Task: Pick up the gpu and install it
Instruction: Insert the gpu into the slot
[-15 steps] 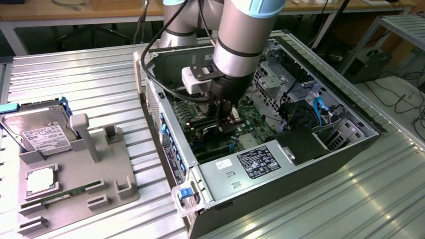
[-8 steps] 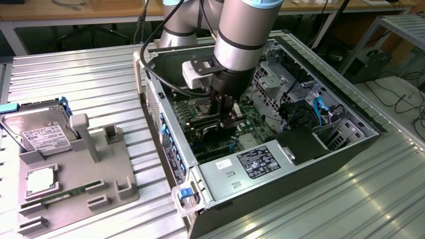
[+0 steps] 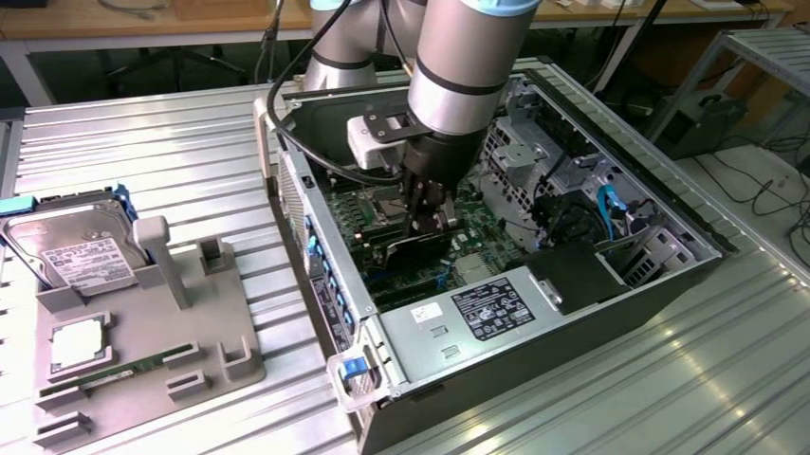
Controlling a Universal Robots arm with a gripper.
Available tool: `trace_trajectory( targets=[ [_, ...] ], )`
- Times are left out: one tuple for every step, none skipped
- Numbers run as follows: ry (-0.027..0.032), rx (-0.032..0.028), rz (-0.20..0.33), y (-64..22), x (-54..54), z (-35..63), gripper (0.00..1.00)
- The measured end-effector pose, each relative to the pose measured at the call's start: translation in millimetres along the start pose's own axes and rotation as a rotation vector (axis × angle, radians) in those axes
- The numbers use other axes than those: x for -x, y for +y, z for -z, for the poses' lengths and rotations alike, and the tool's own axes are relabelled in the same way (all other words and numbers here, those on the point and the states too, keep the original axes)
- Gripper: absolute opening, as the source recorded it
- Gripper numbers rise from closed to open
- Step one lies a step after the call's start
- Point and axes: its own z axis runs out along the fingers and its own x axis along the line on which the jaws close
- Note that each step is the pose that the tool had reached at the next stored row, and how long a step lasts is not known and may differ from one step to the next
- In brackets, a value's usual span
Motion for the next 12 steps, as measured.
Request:
trace_trajectory(
  targets=[
    [0.0, 0.0, 0.0, 0.0, 0.0, 0.0, 0.16],
    [0.0, 0.0, 0.0, 0.0, 0.0, 0.0, 0.16],
    [0.0, 0.0, 0.0, 0.0, 0.0, 0.0, 0.11],
    [0.0, 0.0001, 0.0, 0.0, 0.0, 0.0, 0.11],
    [0.0, 0.0, 0.0, 0.0, 0.0, 0.0, 0.11],
    [0.0, 0.0, 0.0, 0.0, 0.0, 0.0, 0.11],
    [0.0, 0.0, 0.0, 0.0, 0.0, 0.0, 0.11],
    [0.0, 0.0, 0.0, 0.0, 0.0, 0.0, 0.11],
    [0.0, 0.0, 0.0, 0.0, 0.0, 0.0, 0.11],
    [0.0, 0.0, 0.0, 0.0, 0.0, 0.0, 0.11],
    [0.0, 0.0, 0.0, 0.0, 0.0, 0.0, 0.11],
    [0.0, 0.0, 0.0, 0.0, 0.0, 0.0, 0.11]
  ],
)
